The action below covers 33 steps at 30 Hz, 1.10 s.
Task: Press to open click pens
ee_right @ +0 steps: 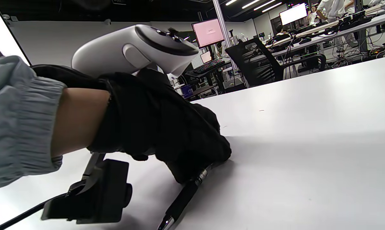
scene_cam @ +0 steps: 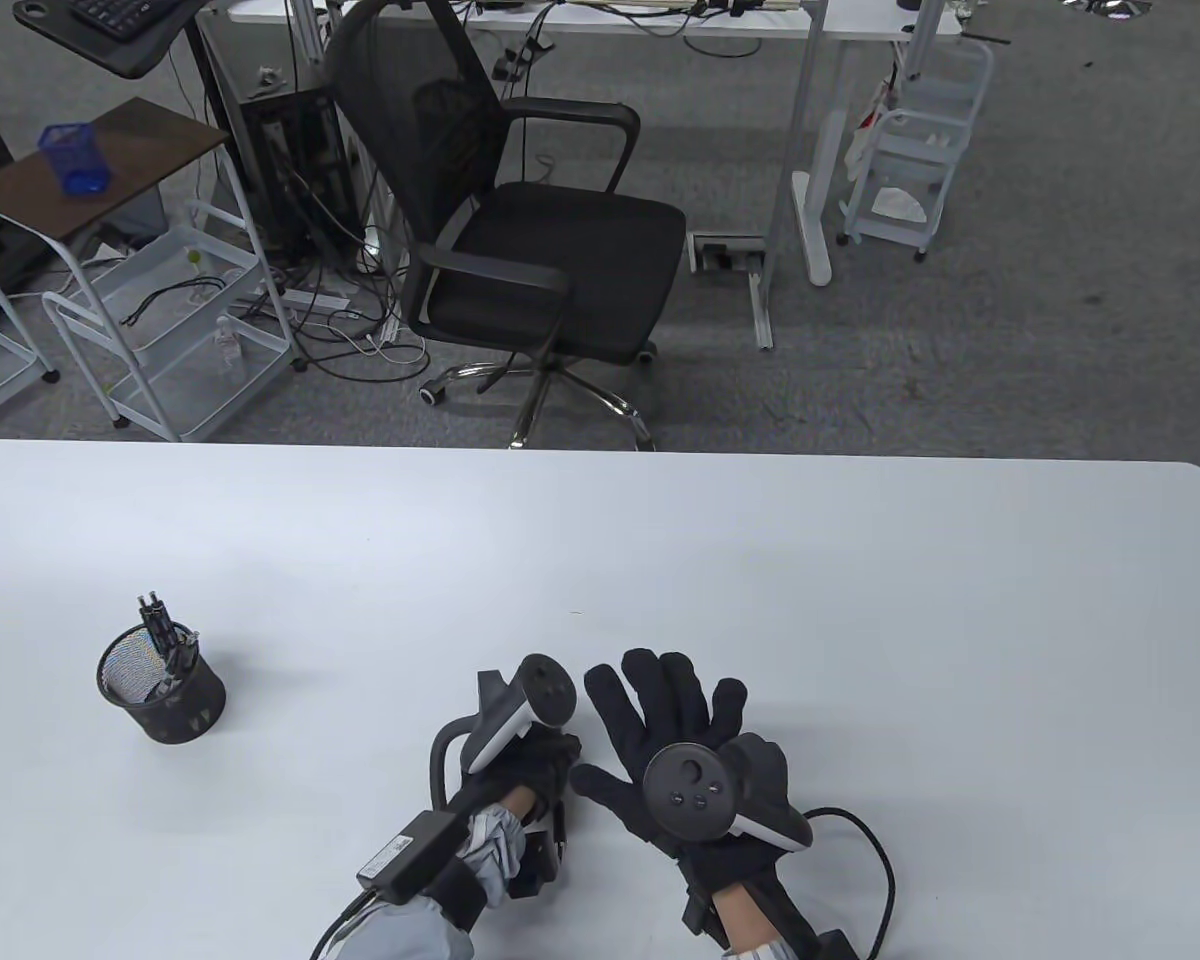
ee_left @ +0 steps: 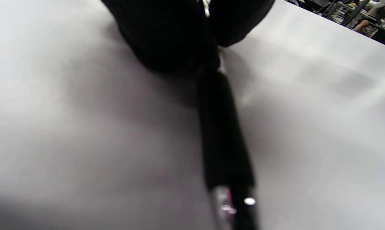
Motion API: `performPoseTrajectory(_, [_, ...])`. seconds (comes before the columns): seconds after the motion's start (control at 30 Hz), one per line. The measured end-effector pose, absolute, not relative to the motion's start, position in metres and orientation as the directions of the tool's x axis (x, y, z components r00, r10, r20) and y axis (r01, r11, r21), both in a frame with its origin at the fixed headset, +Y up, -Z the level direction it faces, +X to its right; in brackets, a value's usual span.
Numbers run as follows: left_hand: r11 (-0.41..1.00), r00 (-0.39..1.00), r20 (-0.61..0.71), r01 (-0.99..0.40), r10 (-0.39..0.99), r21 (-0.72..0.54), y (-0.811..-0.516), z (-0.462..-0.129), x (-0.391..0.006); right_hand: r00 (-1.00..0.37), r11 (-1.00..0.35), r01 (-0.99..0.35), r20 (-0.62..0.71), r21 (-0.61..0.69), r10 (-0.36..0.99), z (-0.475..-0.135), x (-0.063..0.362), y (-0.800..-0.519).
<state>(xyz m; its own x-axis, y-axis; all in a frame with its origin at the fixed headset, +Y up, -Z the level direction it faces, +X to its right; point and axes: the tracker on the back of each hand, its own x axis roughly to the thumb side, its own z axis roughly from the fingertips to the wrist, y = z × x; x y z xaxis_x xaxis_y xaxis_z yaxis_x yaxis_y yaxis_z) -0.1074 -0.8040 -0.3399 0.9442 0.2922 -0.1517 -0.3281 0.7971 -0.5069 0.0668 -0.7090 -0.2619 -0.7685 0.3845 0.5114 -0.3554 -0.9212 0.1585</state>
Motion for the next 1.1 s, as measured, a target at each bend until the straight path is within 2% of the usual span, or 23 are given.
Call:
performPoseTrajectory(0.23, [0.773, 0.930, -0.160, -0.363, 0.330, -0.520, -0.808, -0.340, -0.110, -0.770, -0.923, -0.349, 0.513, 0.160, 0.380, -0.261, 0.066, -0.709])
performPoseTrajectory(0.4, [0.685, 0.881, -0.212, -0.464, 0.422, -0.561, -0.809, -0.342, -0.121, -0.772, -0.924, -0.347, 0.511, 0.159, 0.378, -0.261, 0.066, -0.709])
performPoseTrajectory(0.63, [0.643, 0.883, -0.234, -0.459, 0.408, -0.612, -0.806, -0.339, -0.135, -0.773, -0.924, -0.346, 0.509, 0.160, 0.378, -0.261, 0.066, -0.709])
performPoseTrajectory(0.93, [0.578, 0.831, -0.277, -0.540, 0.483, -0.612, -0.806, -0.338, -0.143, -0.771, -0.926, -0.346, 0.515, 0.155, 0.374, -0.260, 0.065, -0.707])
performPoseTrajectory(1.1, [0.453, 0.748, -0.348, -0.634, 0.565, -0.627, -0.799, -0.336, -0.155, -0.770, -0.924, -0.349, 0.515, 0.155, 0.377, -0.260, 0.065, -0.707])
